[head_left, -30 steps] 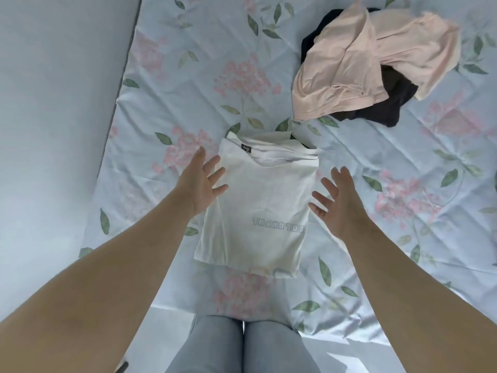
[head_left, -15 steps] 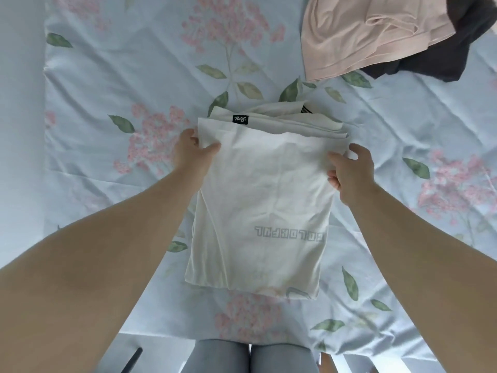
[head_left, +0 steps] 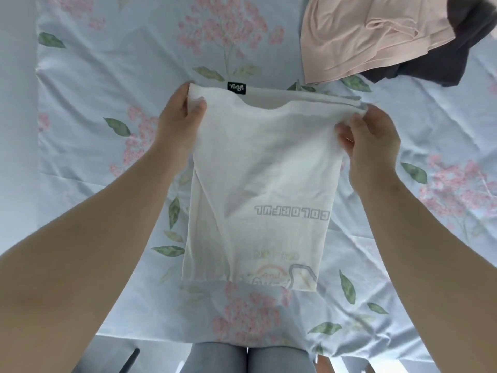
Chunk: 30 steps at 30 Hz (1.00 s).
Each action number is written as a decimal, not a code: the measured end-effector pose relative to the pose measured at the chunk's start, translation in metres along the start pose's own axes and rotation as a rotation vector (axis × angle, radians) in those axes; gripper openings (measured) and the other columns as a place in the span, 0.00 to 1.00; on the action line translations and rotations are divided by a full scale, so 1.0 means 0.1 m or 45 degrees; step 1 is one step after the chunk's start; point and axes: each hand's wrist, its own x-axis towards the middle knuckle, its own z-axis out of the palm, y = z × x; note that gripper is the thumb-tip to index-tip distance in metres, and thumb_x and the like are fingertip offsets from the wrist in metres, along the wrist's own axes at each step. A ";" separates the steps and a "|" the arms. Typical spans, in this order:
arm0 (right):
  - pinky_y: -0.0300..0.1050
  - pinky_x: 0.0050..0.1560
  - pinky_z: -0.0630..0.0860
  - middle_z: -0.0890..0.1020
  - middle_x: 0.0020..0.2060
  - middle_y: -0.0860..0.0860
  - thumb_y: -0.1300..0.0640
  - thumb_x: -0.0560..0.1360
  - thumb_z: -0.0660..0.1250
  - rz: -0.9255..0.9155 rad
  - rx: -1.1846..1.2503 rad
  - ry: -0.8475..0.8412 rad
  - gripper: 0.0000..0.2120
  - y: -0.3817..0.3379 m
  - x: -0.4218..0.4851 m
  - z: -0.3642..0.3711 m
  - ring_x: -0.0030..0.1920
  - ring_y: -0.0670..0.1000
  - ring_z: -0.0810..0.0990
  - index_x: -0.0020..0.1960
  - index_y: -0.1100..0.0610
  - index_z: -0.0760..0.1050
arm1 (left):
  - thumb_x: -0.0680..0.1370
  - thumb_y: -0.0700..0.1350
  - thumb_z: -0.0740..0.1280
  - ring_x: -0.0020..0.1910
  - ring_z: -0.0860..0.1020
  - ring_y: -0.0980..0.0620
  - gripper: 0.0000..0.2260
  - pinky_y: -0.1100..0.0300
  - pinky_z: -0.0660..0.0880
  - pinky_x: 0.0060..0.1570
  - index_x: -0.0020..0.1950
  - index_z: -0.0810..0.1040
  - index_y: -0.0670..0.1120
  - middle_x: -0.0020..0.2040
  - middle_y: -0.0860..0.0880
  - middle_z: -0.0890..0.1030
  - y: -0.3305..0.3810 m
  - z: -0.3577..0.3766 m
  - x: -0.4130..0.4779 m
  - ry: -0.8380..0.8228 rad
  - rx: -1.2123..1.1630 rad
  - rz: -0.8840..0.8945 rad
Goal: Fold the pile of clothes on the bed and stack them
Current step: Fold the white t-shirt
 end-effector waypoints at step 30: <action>0.46 0.37 0.68 0.75 0.34 0.53 0.58 0.75 0.66 0.523 -1.035 -0.090 0.08 1.30 -1.26 -0.83 0.36 0.53 0.71 0.46 0.64 0.75 | 0.74 0.50 0.70 0.38 0.74 0.53 0.07 0.64 0.65 0.33 0.46 0.75 0.49 0.42 0.52 0.80 -1.57 -0.53 -1.90 -0.170 0.826 -0.410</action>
